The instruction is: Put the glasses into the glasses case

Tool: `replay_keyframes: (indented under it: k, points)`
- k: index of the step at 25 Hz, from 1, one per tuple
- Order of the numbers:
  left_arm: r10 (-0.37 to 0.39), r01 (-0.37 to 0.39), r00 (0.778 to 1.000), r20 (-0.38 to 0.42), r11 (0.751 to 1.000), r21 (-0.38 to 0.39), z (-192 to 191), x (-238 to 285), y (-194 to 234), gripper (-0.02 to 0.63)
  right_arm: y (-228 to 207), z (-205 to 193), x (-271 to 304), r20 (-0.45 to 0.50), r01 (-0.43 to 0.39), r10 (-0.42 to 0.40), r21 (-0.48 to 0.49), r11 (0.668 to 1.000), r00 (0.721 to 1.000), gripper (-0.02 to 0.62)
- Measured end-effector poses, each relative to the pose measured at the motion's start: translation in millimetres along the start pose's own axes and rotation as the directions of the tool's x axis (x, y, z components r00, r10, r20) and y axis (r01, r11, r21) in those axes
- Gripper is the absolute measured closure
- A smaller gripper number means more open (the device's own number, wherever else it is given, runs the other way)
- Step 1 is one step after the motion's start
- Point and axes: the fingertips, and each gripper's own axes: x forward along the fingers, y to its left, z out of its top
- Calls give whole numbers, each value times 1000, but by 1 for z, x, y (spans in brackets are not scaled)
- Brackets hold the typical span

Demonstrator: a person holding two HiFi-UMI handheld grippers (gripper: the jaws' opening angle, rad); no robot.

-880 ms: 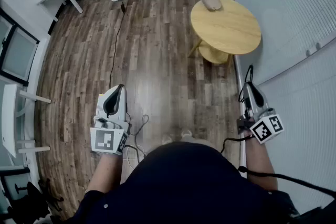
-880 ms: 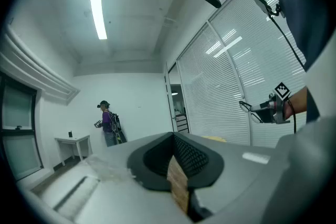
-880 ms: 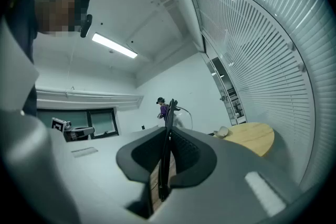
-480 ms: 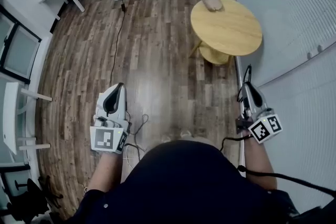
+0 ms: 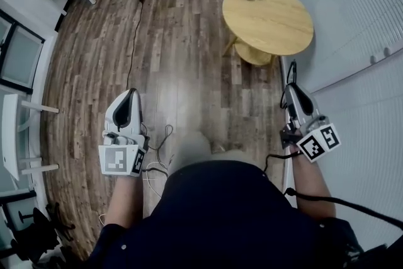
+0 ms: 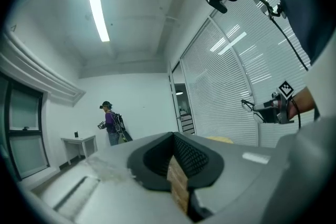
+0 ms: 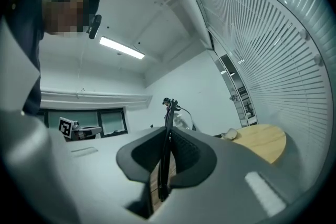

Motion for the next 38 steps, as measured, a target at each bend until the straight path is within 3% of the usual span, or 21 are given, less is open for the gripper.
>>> replay_keyframes:
  k: [9,18,30,38]
  points:
    - [10,-10,999,-35,1000,-11,-21,19,24,603,-8,-3,35,-23,-5,5,-16,1000,1000,561]
    - [-91,91,996,-11,996,-7,-11,98,57,603,-24,0,85,-31,62,-62,-22,998,998,561]
    - [-208,209,976,55,978,-9,-17,196,104,603,-44,4,140,17,212,-212,-58,976,977,561]
    - [-211,214,976,58,976,-44,-30,219,121,603,-50,-3,168,-11,221,-222,-50,974,975,561]
